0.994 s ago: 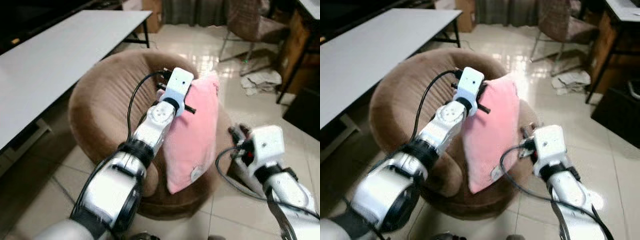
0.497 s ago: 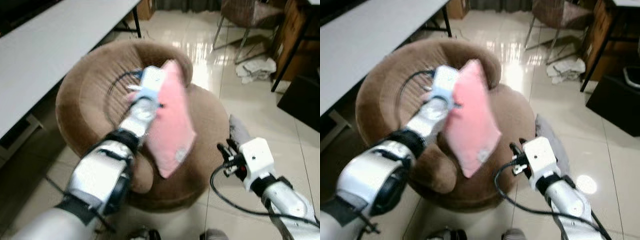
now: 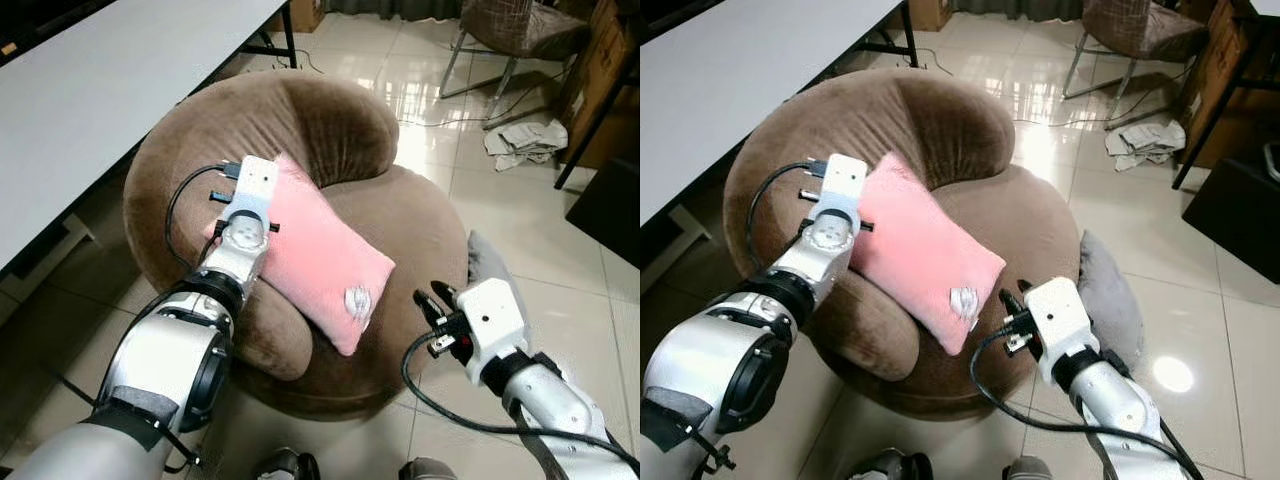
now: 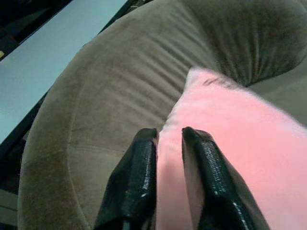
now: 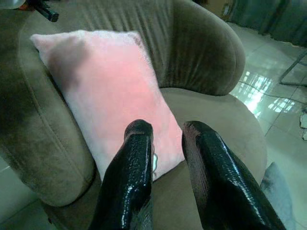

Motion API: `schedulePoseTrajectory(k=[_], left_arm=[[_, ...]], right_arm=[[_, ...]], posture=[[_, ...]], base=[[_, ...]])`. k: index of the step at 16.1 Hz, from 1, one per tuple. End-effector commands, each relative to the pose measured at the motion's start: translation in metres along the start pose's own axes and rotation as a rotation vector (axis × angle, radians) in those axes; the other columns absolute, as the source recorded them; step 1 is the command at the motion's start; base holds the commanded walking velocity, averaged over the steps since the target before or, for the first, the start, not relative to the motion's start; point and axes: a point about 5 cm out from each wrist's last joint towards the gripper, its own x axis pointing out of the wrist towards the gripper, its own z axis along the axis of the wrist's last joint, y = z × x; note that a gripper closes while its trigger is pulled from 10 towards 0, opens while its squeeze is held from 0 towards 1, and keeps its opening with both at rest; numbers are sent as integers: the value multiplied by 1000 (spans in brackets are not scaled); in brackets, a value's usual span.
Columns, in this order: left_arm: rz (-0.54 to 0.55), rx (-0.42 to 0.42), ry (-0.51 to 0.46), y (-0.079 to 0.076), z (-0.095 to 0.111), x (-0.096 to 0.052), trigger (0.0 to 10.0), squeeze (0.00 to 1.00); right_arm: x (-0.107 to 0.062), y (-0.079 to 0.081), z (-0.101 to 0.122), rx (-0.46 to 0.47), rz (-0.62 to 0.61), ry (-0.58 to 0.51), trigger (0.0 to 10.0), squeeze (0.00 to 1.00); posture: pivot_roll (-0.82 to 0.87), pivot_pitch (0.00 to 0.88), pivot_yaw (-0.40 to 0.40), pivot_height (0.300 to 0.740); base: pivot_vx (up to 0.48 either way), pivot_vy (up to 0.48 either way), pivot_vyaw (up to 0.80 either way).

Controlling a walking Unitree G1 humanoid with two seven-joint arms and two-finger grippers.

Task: Move the pillow to the sofa from floor

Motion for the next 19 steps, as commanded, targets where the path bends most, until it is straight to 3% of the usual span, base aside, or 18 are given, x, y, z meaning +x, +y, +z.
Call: schedulePoseTrajectory(k=[1,2,3,4,5,6,7,8,9,10,13,17,19], left_arm=[[48,-43,-31,12,10,4,10000,1000],[79,-124,-90,19,21,5,10000,780],[71,-162,-122,20,25,5,10000,780],[-13,-316,-162,19,29,5,10000,0],[-152,-417,-216,16,30,3,10000,0],[-152,-417,-216,16,30,3,10000,0],[-212,-527,-310,22,28,-3,10000,0],[-226,-569,-358,26,23,-9,10000,0],[-254,-646,-403,30,17,-22,10000,0],[-269,-655,-430,33,12,-36,10000,0],[-431,-511,-455,26,2,-87,10000,0],[-396,-347,-393,32,-10,-111,10000,0],[-424,-322,-369,27,-6,-115,10000,0]], right_arm=[[2,-2,-2,1,-2,3,10000,0],[5,-4,-1,-7,-9,-8,10000,0],[6,-4,0,-11,-16,-16,10000,0],[10,-6,3,-9,-56,-28,10000,0],[12,-9,5,-6,-148,-52,10000,0],[12,-9,5,-6,-148,-52,10000,0],[13,-15,1,17,-268,-38,10000,0],[14,-16,-2,22,-308,-27,10000,0],[15,-18,-3,24,-350,-21,10000,0],[16,-18,-3,21,-373,-21,10000,0],[21,-23,-3,42,-398,-26,10000,0],[24,-16,-5,99,-301,-25,10000,0],[21,-17,-9,71,-295,-13,10000,0]], posture=[[-136,76,116,740],[-141,58,118,740],[-143,55,118,740],[-144,50,119,740],[-138,48,116,740],[-138,48,116,740],[-120,45,105,740],[-116,40,96,740],[-107,35,85,740],[-99,34,75,740],[-55,30,33,740],[-35,32,15,740],[-36,29,24,740]], base=[[0,0,0],[0,0,0],[0,0,0],[0,0,0],[0,0,0],[0,0,0],[0,0,0],[0,0,0],[0,0,0],[0,0,0],[0,0,0],[0,-63,0],[0,-442,400]])
